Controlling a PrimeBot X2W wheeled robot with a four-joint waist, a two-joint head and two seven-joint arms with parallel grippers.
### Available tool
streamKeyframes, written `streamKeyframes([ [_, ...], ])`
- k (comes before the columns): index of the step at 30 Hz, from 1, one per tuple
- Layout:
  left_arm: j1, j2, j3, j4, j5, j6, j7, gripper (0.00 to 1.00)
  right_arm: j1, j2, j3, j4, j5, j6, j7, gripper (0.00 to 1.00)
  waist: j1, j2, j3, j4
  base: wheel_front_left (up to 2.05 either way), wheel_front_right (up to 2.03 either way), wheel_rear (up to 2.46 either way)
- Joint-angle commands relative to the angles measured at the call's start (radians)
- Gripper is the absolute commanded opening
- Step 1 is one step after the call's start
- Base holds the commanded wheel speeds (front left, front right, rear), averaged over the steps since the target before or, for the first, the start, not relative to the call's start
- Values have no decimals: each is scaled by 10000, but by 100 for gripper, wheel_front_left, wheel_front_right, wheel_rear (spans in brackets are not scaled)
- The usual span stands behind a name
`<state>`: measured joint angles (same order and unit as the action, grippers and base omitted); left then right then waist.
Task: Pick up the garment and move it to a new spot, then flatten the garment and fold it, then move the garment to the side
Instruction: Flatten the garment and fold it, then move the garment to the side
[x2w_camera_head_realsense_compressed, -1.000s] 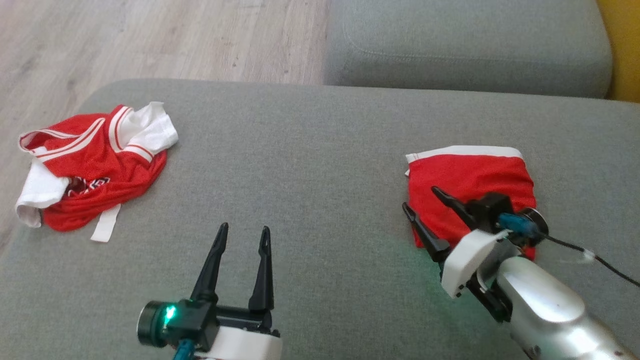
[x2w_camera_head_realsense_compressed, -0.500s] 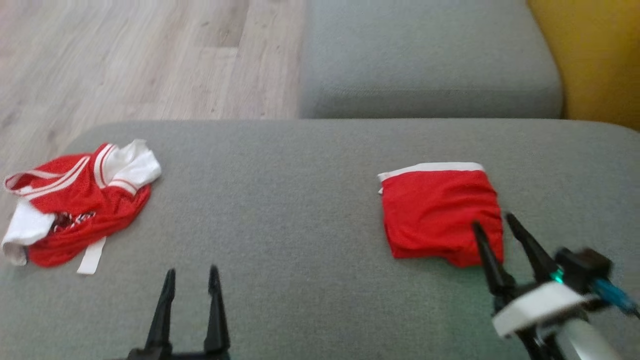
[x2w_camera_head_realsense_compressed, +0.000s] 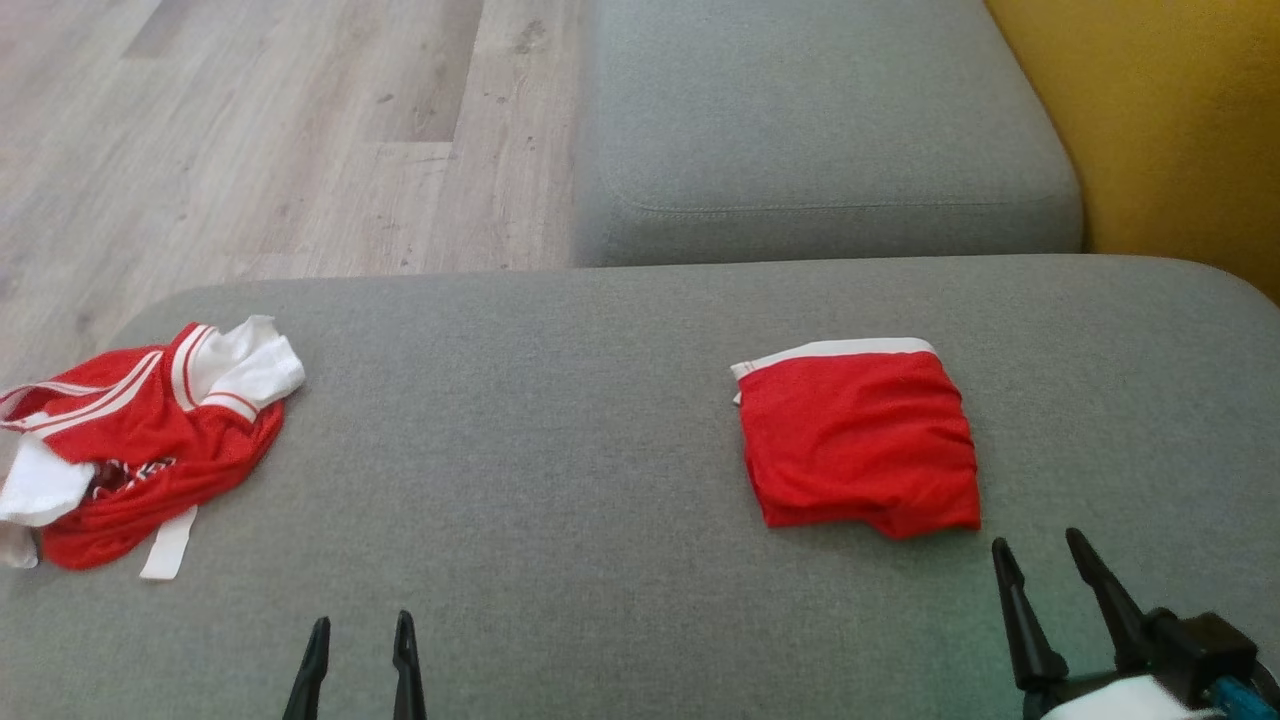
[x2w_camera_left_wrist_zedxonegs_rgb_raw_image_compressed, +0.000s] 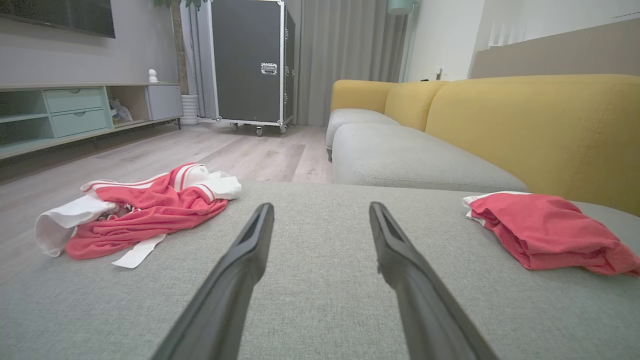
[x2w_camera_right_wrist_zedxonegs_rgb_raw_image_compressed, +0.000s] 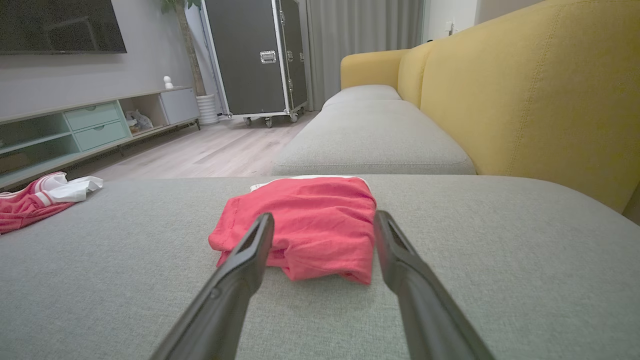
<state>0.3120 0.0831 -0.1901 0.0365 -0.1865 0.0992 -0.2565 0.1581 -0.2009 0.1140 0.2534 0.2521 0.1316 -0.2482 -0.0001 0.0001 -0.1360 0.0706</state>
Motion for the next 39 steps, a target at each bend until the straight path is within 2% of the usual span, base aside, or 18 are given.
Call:
streamKeyframes([
  [1, -355, -128, 437, -258, 135, -80, -53, 100, -235, -71, 81, -389, -157, -9, -135, 100, 1, -1, -30, -80, 0, 0, 0],
  [10, -399, -274, 723, -8, 391, -388, -53, 100, -248, 271, -1, -322, -270, -9, -135, 100, 1, -1, -102, -302, 0, 0, 0],
  [19, -442, -318, 944, 134, 443, -483, -53, 100, -381, 322, 148, -199, -218, -9, -135, 100, 1, -1, -68, -370, 0, 0, 0],
  [32, -756, -327, 863, 140, 365, -376, -53, 100, -685, 224, 157, -20, -188, -9, -135, 100, 1, -1, 291, -349, 0, 0, 0],
  [39, -1136, -328, 561, -207, 403, -282, -53, 100, -1805, -307, 26, 584, 92, -9, -135, 100, 1, -1, 936, -283, 0, 0, 0],
])
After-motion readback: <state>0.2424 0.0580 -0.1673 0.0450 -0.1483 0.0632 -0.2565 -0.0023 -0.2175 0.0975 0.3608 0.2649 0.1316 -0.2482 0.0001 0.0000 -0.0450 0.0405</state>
